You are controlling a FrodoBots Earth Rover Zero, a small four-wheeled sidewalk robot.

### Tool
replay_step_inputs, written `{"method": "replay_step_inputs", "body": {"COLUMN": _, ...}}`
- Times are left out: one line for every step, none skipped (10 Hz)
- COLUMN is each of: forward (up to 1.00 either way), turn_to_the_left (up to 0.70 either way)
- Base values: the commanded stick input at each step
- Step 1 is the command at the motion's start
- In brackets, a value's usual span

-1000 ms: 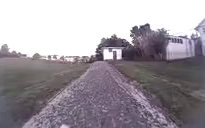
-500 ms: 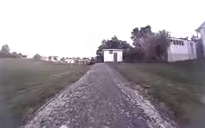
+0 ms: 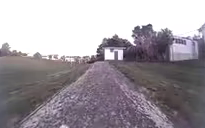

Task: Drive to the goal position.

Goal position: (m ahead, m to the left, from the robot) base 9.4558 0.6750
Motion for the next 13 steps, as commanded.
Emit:
{"method": "replay_step_inputs", "body": {"forward": 0.70, "turn_to_the_left": 0.00}}
{"method": "replay_step_inputs", "body": {"forward": 0.70, "turn_to_the_left": 0.00}}
{"method": "replay_step_inputs", "body": {"forward": 0.70, "turn_to_the_left": 0.00}}
{"method": "replay_step_inputs", "body": {"forward": 0.70, "turn_to_the_left": 0.00}}
{"method": "replay_step_inputs", "body": {"forward": 0.70, "turn_to_the_left": 0.00}}
{"method": "replay_step_inputs", "body": {"forward": 0.70, "turn_to_the_left": 0.00}}
{"method": "replay_step_inputs", "body": {"forward": 0.70, "turn_to_the_left": 0.00}}
{"method": "replay_step_inputs", "body": {"forward": 0.70, "turn_to_the_left": 0.00}}
{"method": "replay_step_inputs", "body": {"forward": 0.70, "turn_to_the_left": 0.00}}
{"method": "replay_step_inputs", "body": {"forward": 0.70, "turn_to_the_left": 0.00}}
{"method": "replay_step_inputs", "body": {"forward": 0.70, "turn_to_the_left": 0.00}}
{"method": "replay_step_inputs", "body": {"forward": 0.70, "turn_to_the_left": 0.00}}
{"method": "replay_step_inputs", "body": {"forward": 0.70, "turn_to_the_left": 0.00}}
